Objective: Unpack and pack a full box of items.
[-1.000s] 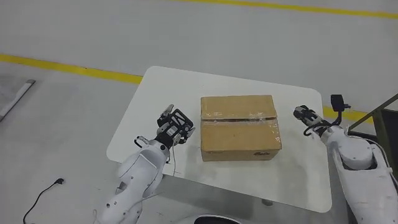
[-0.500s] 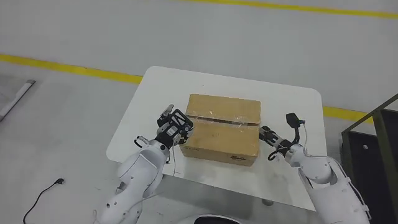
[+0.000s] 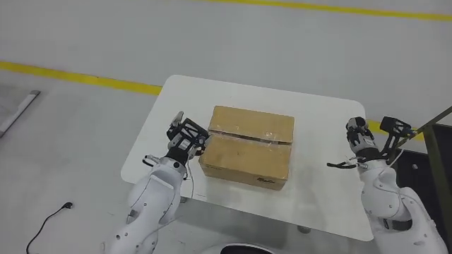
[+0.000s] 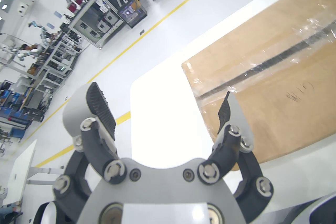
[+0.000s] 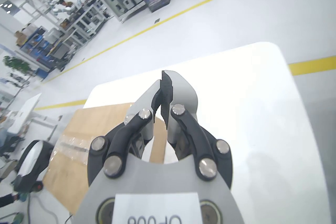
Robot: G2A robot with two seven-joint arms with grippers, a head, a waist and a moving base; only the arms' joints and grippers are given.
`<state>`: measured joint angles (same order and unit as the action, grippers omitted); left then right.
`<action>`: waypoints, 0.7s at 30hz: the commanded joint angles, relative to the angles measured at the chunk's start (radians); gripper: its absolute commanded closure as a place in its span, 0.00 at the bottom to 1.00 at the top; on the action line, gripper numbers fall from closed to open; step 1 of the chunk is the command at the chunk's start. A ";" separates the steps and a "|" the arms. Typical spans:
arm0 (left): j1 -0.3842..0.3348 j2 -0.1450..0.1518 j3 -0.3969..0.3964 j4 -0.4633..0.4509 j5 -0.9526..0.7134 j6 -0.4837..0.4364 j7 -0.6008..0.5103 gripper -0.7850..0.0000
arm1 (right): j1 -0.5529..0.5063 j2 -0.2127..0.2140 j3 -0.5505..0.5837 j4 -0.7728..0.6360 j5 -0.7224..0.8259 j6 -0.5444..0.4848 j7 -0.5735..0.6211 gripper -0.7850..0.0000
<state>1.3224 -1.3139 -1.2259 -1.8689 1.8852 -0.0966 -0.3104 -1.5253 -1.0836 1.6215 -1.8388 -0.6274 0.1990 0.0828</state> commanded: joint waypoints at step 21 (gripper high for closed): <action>0.023 0.001 -0.018 -0.056 0.054 0.052 0.004 0.00 | -0.124 -0.003 0.029 -0.083 -0.087 0.042 -0.009 0.16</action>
<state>1.3454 -1.3126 -1.2440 -1.9245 1.9397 -0.0445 -0.3066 -1.6496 -1.0862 1.6505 -1.9219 -0.7147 0.2406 0.0739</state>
